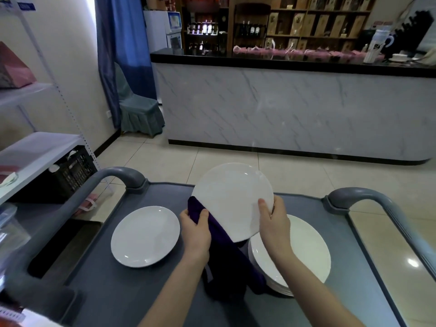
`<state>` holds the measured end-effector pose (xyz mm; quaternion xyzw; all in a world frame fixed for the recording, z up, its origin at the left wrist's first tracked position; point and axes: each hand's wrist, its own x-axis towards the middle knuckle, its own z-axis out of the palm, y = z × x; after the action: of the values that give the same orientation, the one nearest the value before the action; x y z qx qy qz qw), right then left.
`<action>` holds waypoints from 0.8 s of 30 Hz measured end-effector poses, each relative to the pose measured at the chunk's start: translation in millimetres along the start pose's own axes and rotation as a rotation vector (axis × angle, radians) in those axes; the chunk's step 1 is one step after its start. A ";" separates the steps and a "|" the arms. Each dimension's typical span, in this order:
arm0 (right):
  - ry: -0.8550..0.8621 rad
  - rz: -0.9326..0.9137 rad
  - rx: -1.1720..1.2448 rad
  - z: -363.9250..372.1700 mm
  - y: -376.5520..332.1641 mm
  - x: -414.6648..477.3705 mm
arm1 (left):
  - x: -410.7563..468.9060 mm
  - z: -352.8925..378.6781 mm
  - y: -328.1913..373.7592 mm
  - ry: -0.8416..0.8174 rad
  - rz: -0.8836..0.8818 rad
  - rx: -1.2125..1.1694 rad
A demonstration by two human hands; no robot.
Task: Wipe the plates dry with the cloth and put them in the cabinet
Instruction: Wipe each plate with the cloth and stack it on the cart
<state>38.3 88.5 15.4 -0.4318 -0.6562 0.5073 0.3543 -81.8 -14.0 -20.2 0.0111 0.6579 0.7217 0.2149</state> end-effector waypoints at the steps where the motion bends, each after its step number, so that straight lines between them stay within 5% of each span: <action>1: -0.055 -0.049 -0.059 -7.2 0.5 1.3 | 4.7 -2.0 2.0 0.013 0.008 0.009; 8: -0.541 -0.834 -0.784 -37.2 2.7 6.7 | 26.7 -15.0 12.4 0.022 0.065 0.100; 13: -0.405 -1.207 -1.061 -26.6 2.1 7.2 | 29.1 -17.8 15.3 -0.011 0.032 0.091; 18: -0.340 -1.342 -0.979 -26.4 5.9 8.8 | 32.9 -24.2 22.2 -0.040 -0.017 0.064; 24: -0.338 -1.139 -0.759 -20.9 -1.8 5.9 | 37.8 -28.3 28.4 -0.020 -0.029 0.063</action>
<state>54.5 101.3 22.1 -0.0299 -0.9579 0.0392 0.2829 -132.9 -29.7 -7.0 0.0154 0.6781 0.6974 0.2316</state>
